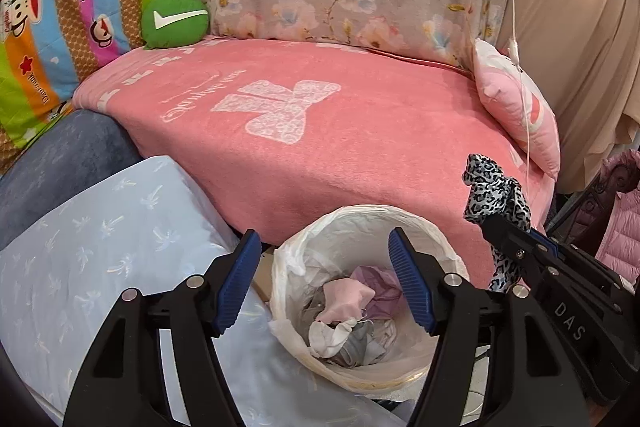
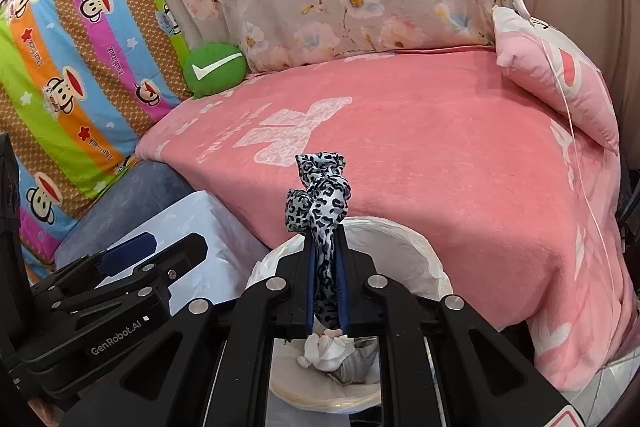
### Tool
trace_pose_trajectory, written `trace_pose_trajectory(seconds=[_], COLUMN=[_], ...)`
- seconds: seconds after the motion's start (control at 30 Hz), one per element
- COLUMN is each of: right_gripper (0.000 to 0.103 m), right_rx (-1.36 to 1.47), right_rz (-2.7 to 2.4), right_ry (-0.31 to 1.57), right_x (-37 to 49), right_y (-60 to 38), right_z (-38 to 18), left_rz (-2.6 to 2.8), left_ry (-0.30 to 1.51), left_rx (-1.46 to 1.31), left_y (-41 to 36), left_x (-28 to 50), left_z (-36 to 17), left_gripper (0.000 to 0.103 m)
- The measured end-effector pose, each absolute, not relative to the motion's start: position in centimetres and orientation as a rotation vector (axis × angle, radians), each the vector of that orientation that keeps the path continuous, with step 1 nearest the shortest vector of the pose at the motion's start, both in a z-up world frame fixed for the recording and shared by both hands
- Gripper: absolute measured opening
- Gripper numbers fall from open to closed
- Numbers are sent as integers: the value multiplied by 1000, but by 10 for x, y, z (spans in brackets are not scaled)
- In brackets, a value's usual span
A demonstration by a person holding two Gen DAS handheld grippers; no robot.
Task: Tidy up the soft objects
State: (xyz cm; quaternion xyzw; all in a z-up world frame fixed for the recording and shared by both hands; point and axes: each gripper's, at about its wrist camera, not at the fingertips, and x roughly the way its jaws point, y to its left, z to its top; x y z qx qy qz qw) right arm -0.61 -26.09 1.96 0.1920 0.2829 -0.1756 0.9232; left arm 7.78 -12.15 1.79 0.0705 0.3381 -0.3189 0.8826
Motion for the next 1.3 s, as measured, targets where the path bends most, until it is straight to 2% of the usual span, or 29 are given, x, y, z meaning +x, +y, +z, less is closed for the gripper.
trace_pose_trajectory(seconds=[0.13, 0.47, 0.87, 1.07, 1.3], right_gripper=[16, 30, 35, 36, 42], right_rx=[379, 345, 290, 264, 220], right_rz=[-357, -333, -303, -295, -297], right_ry=[586, 586, 597, 621, 648], right_x=[1, 14, 11, 7, -4], right_y=[-254, -237, -213, -201, -188], right_z=[20, 25, 31, 28, 22], left_rz=[-640, -594, -556, -530, -494], left_ry=[700, 703, 704, 695, 687], left_rx=[132, 107, 81, 87, 98], left_y=[-113, -92, -69, -59, -47], left_x=[80, 87, 84, 76, 64], left_z=[17, 15, 15, 14, 11], left_gripper=[75, 75, 77, 81, 86])
